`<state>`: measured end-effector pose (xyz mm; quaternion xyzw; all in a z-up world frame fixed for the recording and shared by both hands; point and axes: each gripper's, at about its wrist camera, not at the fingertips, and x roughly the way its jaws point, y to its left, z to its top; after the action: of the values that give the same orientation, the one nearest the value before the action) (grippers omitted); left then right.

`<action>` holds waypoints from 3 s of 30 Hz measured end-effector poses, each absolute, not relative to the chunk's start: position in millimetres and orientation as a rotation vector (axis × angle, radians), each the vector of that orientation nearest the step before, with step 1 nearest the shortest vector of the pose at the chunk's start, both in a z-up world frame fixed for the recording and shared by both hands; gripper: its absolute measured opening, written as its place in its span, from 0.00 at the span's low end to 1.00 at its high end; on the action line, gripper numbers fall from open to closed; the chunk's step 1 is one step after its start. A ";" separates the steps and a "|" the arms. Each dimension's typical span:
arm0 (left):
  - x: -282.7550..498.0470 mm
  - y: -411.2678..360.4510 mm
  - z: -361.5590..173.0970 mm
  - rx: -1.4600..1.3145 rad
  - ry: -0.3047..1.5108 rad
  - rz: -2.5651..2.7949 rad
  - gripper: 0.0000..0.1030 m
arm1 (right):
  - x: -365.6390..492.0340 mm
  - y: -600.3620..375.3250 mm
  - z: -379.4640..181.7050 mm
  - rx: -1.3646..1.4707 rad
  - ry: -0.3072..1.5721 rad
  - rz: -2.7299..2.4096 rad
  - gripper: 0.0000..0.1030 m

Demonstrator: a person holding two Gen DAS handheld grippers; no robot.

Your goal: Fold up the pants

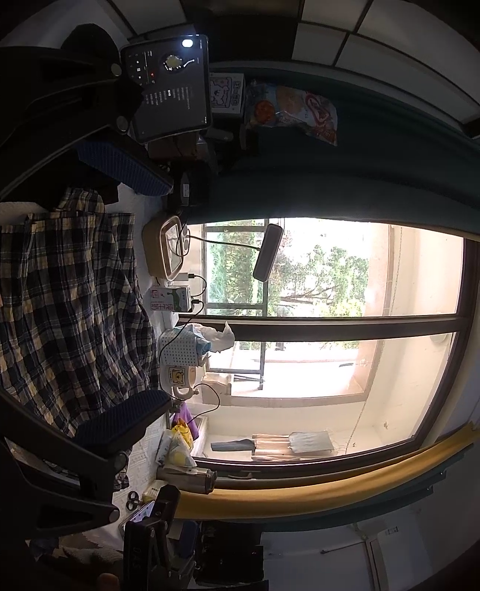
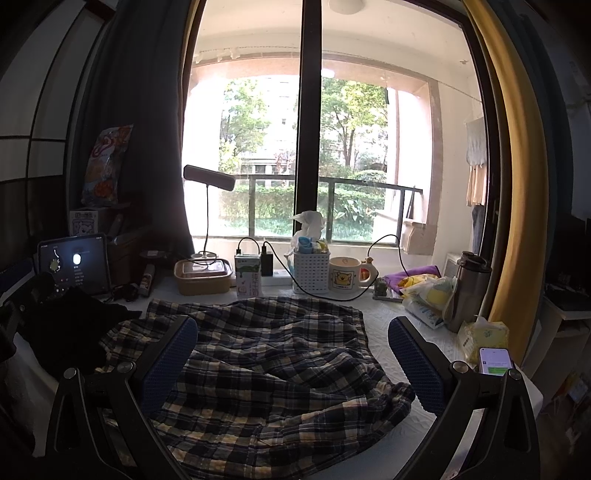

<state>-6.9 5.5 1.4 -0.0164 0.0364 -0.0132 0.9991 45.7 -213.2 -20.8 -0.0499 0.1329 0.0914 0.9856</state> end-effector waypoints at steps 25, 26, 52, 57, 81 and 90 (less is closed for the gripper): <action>-5.5 9.0 0.1 -0.045 0.069 -0.025 1.00 | 48.3 -212.3 -21.7 -0.107 0.278 0.187 1.00; -5.6 9.1 -0.1 -0.047 0.070 -0.026 1.00 | 48.7 -211.3 -22.2 -0.112 0.278 0.187 1.00; 61.4 35.9 -24.4 -0.003 0.231 0.044 1.00 | 114.7 -207.3 -60.8 -0.111 0.432 0.205 1.00; 127.1 63.2 -40.2 -0.012 0.403 0.041 1.00 | 158.2 -219.4 -70.8 -0.116 0.501 0.195 1.00; 353.0 118.5 -145.4 0.045 0.998 -0.049 0.78 | 407.6 -308.0 -114.7 -0.075 0.808 0.137 0.90; 346.9 101.1 -138.5 0.076 0.955 -0.146 0.14 | 464.1 -298.0 -161.1 -0.035 0.950 0.259 0.75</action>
<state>346.9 101.1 -138.5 0.0363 0.4590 -0.0702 0.8849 464.1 -298.0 -161.1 -0.0169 0.4562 0.1244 0.8810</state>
